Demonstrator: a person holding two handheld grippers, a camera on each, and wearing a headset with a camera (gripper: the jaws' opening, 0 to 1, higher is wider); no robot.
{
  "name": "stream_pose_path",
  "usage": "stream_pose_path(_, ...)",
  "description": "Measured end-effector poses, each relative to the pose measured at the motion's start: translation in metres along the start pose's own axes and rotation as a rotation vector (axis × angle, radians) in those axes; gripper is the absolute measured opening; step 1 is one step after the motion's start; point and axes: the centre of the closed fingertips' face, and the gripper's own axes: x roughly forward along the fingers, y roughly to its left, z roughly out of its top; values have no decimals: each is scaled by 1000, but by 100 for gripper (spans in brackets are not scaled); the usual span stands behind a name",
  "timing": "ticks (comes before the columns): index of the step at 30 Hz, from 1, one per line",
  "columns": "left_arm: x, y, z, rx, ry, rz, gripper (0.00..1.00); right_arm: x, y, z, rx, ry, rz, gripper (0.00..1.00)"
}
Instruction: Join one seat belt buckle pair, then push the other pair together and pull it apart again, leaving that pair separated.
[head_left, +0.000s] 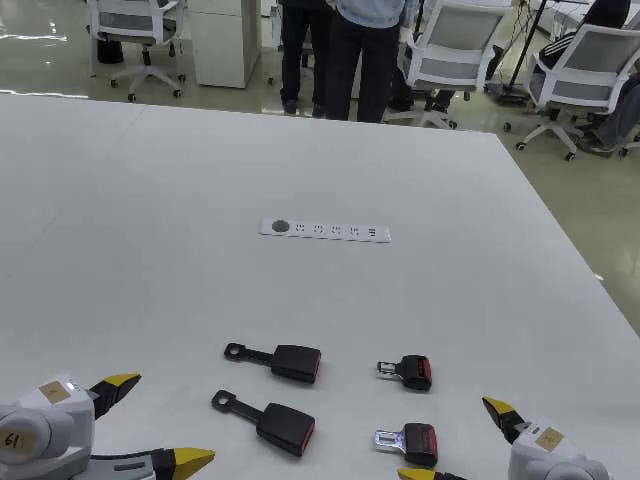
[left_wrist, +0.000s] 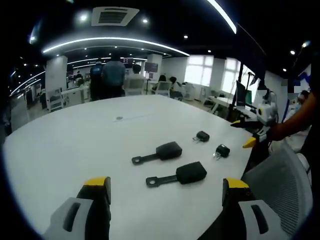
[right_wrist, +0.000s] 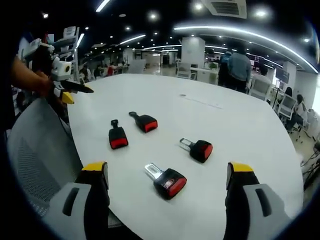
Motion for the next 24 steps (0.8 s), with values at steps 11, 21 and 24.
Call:
stream_pose_path(11,2,4,-4,2,1,0,95,-3,-2,-1,3,2,-9,99)
stream_pose_path(21,1,9,-9,15,14,20,95,-3,-2,-1,4,3,-11,99)
stream_pose_path(24,0,9,-10,23,16,29,95,-2,-2,-2,5,1,-11,99)
